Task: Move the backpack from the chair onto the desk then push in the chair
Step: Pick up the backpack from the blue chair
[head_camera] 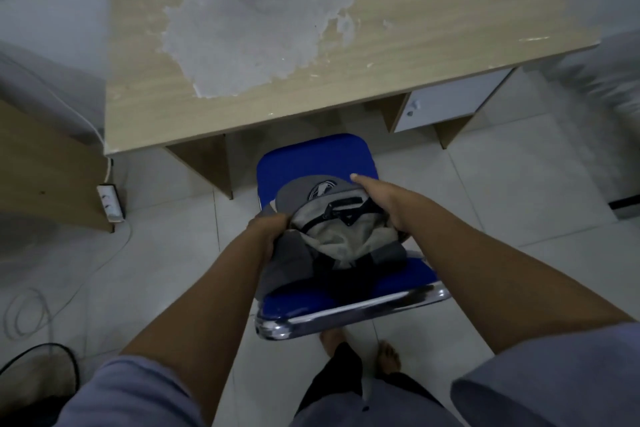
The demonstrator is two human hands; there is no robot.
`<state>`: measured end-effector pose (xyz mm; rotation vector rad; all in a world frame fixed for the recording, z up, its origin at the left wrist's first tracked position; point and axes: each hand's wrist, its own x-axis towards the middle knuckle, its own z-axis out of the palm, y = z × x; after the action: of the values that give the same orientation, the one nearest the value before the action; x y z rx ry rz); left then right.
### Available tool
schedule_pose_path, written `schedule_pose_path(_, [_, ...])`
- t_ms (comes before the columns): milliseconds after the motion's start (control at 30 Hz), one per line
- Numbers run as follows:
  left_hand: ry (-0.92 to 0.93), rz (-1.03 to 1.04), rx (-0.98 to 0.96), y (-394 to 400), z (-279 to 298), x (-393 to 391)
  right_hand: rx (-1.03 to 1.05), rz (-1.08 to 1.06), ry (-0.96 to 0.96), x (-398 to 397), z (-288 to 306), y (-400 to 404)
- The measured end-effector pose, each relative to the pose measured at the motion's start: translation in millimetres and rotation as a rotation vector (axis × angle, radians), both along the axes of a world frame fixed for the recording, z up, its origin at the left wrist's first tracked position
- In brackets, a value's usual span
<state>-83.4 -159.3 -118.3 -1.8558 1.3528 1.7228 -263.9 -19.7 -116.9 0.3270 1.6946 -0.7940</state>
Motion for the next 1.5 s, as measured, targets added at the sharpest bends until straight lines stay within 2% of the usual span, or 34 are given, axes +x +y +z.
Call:
schedule_pose_path(67, [0.044, 0.085, -0.122, 2.9, -12.7, -1.7, 0.033, 0.041, 0.101, 1.8, -2.9, -2.2])
schedule_pose_path(167, [0.055, 0.057, -0.250, 7.7, -9.2, -5.4, 0.079, 0.058, 0.267, -0.4, -3.2, 6.3])
schedule_pose_path(367, [0.218, -0.198, -0.612, 24.4, 23.6, -36.0, -0.025, -0.071, 0.464, -18.5, 16.2, 32.7])
schedule_pose_path(567, [0.293, -0.385, -0.918, 51.3, 86.3, -83.4, -0.234, -0.020, 0.773, -60.5, 70.5, 66.2])
schedule_pose_path(667, [0.358, -0.360, -0.982, 70.2, 119.5, -116.4, -0.333, -0.039, 0.894, -96.2, 110.3, 83.6])
schedule_pose_path(867, [0.411, -0.413, -1.078, 109.5, 184.7, -191.2, -0.348, -0.024, 1.045, -171.5, 181.0, 134.6])
schedule_pose_path(1167, [0.521, -0.367, -1.061, 137.0, 269.7, -305.4, -0.339, -0.068, 1.215, -268.1, 266.1, 175.7])
schedule_pose_path(1333, [0.589, -0.366, -1.122, 128.0, 290.3, -372.6, -0.383, -0.109, 1.263, -326.0, 285.2, 171.5])
schedule_pose_path(1500, [0.630, -0.328, -1.187, 103.4, 282.2, -442.8, -0.440, -0.118, 1.311, -393.9, 286.9, 142.7])
